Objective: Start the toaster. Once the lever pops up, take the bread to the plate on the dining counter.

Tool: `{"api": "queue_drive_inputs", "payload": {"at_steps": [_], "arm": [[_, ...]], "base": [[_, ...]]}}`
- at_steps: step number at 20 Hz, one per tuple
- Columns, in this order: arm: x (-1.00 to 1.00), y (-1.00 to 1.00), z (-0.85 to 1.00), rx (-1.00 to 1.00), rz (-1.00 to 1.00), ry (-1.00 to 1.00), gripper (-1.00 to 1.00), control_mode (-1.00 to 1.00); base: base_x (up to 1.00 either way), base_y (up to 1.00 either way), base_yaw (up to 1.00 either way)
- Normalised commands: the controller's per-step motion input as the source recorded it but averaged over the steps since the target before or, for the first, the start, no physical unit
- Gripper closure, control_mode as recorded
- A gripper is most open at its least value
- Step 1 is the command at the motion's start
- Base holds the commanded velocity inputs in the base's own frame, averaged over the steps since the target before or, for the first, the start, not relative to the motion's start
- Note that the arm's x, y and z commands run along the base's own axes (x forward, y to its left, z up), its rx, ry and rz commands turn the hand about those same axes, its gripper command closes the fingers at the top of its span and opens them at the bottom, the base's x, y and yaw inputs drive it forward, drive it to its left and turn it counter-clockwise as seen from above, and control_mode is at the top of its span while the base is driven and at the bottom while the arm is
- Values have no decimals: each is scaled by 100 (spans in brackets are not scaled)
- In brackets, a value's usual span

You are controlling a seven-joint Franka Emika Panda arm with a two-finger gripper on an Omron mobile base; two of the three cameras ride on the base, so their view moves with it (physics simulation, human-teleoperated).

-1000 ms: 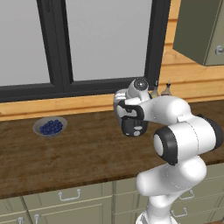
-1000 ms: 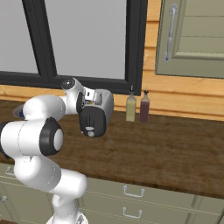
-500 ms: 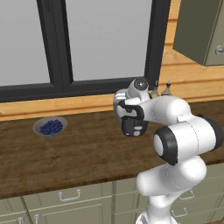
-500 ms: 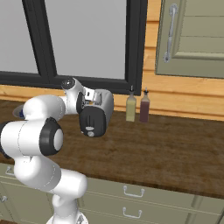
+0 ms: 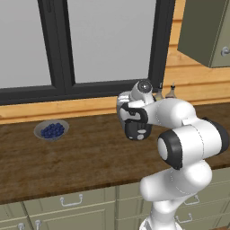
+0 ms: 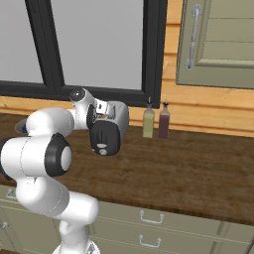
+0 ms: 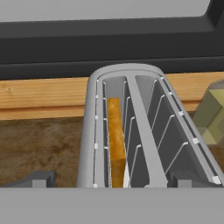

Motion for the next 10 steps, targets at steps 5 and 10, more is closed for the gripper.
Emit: {"api": "queue_drive_inputs", "payload": {"at_steps": [5, 10], "arm": [[0, 0, 0, 0, 0, 0, -100, -100], [0, 0, 0, 0, 0, 0, -100, -100]], "base": [[0, 0, 0], [0, 0, 0]]}}
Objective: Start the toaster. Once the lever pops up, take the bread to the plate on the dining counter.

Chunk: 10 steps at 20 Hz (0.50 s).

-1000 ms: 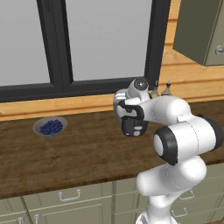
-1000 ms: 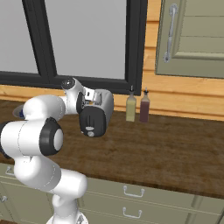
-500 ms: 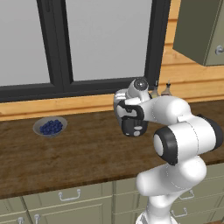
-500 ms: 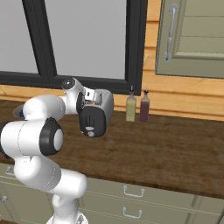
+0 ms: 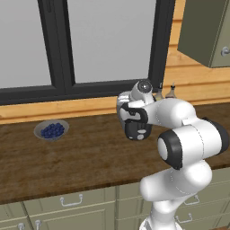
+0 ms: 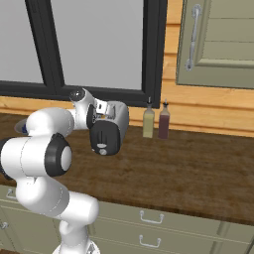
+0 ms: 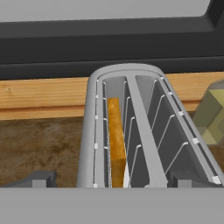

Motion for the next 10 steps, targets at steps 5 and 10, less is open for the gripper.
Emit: {"api": "queue_drive_inputs", "payload": {"at_steps": [5, 10], "arm": [[0, 0, 0, 0, 0, 0, -100, -100], [0, 0, 0, 0, 0, 0, -100, -100]], "base": [[0, 0, 0], [0, 0, 0]]}}
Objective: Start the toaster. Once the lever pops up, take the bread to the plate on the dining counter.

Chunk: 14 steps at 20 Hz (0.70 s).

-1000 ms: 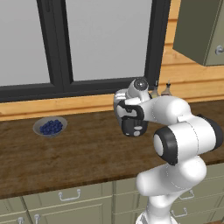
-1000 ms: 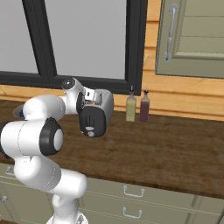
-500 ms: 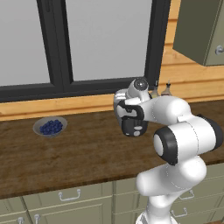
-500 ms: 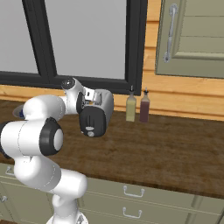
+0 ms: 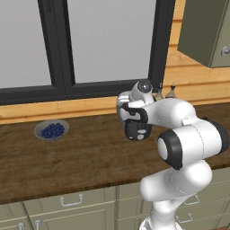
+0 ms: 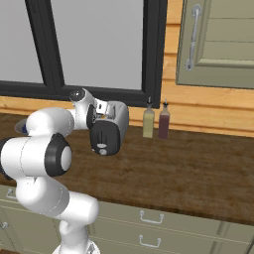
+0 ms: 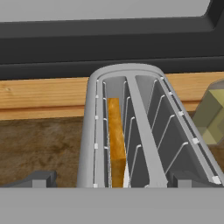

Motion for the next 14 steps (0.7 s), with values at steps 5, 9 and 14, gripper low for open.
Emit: {"api": "queue_drive_inputs", "payload": {"at_steps": [5, 9, 14], "arm": [[0, 0, 0, 0, 0, 0, -100, -100], [0, 0, 0, 0, 0, 0, -100, -100], [0, 0, 0, 0, 0, 0, -100, -100]], "base": [[0, 0, 0], [0, 0, 0], [0, 0, 0]]}}
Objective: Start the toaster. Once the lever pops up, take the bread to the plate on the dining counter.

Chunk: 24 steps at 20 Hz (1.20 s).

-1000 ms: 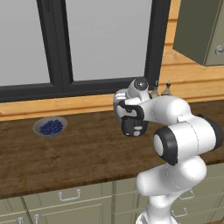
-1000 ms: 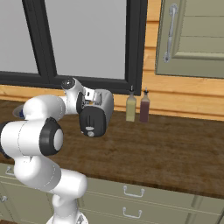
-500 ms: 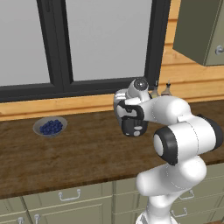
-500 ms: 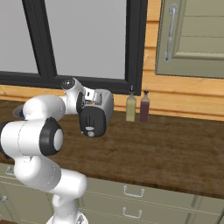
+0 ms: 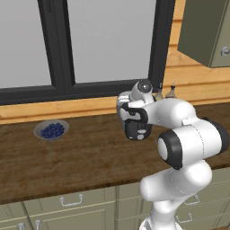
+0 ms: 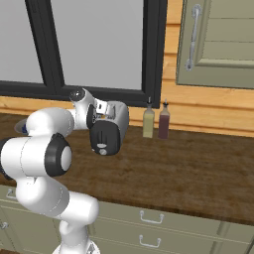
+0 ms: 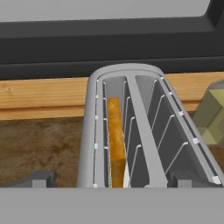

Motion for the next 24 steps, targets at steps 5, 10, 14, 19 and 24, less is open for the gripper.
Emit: {"api": "queue_drive_inputs", "payload": {"at_steps": [5, 10, 14, 19, 24], "arm": [[0, 0, 0, 0, 0, 0, -100, -100], [0, 0, 0, 0, 0, 0, -100, -100], [0, 0, 0, 0, 0, 0, -100, -100], [0, 0, 0, 0, 0, 0, -100, -100], [0, 0, 0, 0, 0, 0, -100, -100]], "base": [[0, 0, 0], [0, 0, 0], [0, 0, 0], [0, 0, 0], [0, 0, 0]]}}
